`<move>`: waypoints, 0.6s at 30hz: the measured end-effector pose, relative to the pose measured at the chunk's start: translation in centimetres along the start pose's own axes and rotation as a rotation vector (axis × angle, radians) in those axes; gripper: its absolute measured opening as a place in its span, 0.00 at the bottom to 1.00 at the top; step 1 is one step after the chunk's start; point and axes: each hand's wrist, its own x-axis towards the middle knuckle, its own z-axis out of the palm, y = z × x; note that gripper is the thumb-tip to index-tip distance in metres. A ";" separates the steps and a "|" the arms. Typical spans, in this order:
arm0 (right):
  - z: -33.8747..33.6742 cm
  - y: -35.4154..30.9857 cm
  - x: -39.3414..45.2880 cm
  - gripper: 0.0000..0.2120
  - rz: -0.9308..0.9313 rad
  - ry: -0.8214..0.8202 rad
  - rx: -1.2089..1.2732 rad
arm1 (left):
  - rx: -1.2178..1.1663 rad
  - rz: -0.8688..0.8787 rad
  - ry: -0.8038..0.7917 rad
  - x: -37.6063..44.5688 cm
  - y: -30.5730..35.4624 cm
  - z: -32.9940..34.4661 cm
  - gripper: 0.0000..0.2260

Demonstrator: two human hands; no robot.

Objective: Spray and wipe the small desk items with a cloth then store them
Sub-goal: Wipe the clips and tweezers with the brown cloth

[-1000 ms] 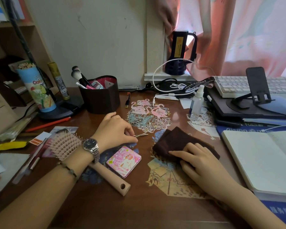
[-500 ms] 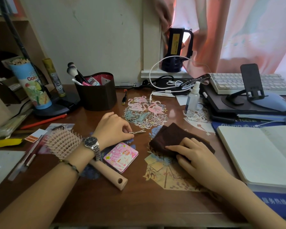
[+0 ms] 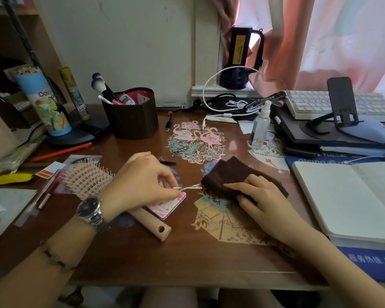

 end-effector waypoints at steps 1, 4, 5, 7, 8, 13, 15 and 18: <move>0.0 0.0 0.0 0.17 -0.006 -0.005 0.012 | -0.010 0.001 -0.022 -0.2 0.3 0.2 0.11; -0.2 0.2 0.0 0.17 -0.012 -0.027 0.048 | -0.010 0.017 -0.083 -0.5 1.2 1.2 0.12; -0.2 0.2 0.0 0.17 -0.016 -0.033 0.053 | -0.003 0.024 -0.102 -0.6 1.5 1.7 0.12; -0.2 0.3 -0.1 0.18 -0.021 -0.042 0.051 | 0.001 0.040 -0.107 -0.6 1.9 2.7 0.13; -0.2 0.3 -0.1 0.18 -0.021 -0.044 0.049 | 0.000 0.048 -0.101 -0.5 2.1 3.2 0.13; -0.1 0.4 -0.1 0.21 -0.043 -0.049 -0.018 | 0.007 0.061 -0.032 -0.2 2.8 4.4 0.16; 0.0 0.2 -0.2 0.21 -0.060 -0.051 -0.074 | 0.000 0.058 -0.001 -0.4 2.5 4.4 0.17; 0.2 0.0 -0.2 0.20 -0.092 -0.036 -0.133 | -0.006 0.059 0.008 -0.6 2.2 4.3 0.14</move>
